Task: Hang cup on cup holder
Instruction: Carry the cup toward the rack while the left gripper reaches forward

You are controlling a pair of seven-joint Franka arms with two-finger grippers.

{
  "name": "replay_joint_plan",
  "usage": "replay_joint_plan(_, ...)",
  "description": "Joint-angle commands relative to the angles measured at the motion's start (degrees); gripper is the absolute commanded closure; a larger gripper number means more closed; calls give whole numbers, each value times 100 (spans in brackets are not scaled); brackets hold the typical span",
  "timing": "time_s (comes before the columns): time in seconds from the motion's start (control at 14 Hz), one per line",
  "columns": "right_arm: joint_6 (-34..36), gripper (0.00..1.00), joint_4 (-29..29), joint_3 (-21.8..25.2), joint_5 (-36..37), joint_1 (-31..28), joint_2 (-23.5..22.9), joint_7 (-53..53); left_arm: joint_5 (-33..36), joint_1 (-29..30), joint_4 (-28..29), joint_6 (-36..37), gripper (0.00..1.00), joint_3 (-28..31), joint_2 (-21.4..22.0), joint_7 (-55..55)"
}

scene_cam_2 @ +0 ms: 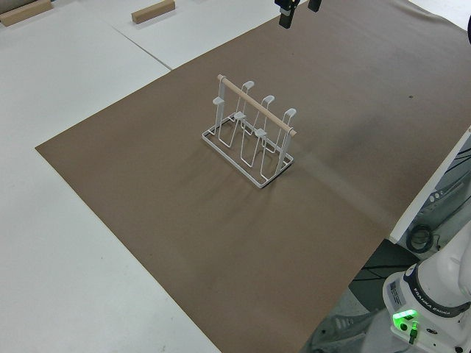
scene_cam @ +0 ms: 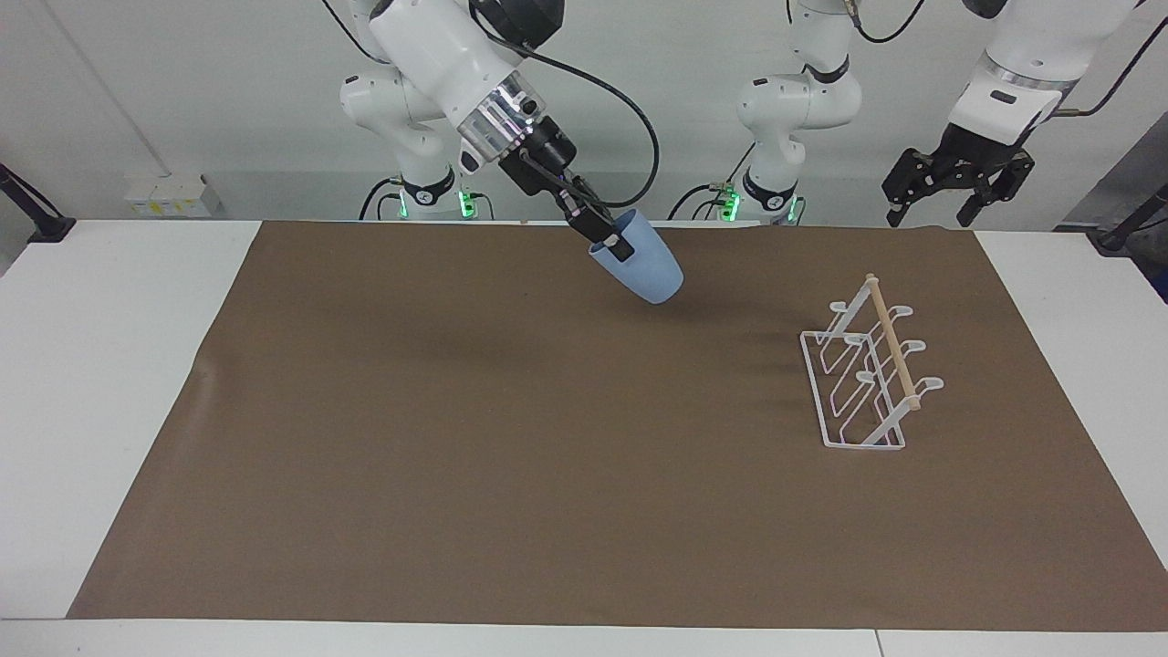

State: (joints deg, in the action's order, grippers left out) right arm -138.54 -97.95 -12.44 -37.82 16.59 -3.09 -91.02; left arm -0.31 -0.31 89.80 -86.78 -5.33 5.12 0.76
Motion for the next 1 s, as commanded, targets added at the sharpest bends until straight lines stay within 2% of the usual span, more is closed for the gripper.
replay_joint_plan(0.0,-427,100,-31,4,-173,273,-174,-372,31,-276,231,-32,0,41,191,-346)
replay_joint_plan(0.36,-753,100,-23,4,-164,537,-341,-381,31,-697,257,-6,0,32,226,-1402)
replay_joint_plan(0.57,-1096,100,-5,4,-164,696,-438,-381,23,-961,537,-120,0,15,366,-1857)
replay_joint_plan(0.71,-1053,100,-5,4,-164,696,-438,-346,22,-1215,660,-146,0,-3,437,-2629)
replay_joint_plan(0.93,-790,100,-14,4,-121,652,-412,-250,31,-1558,1003,-768,0,6,586,-3884)
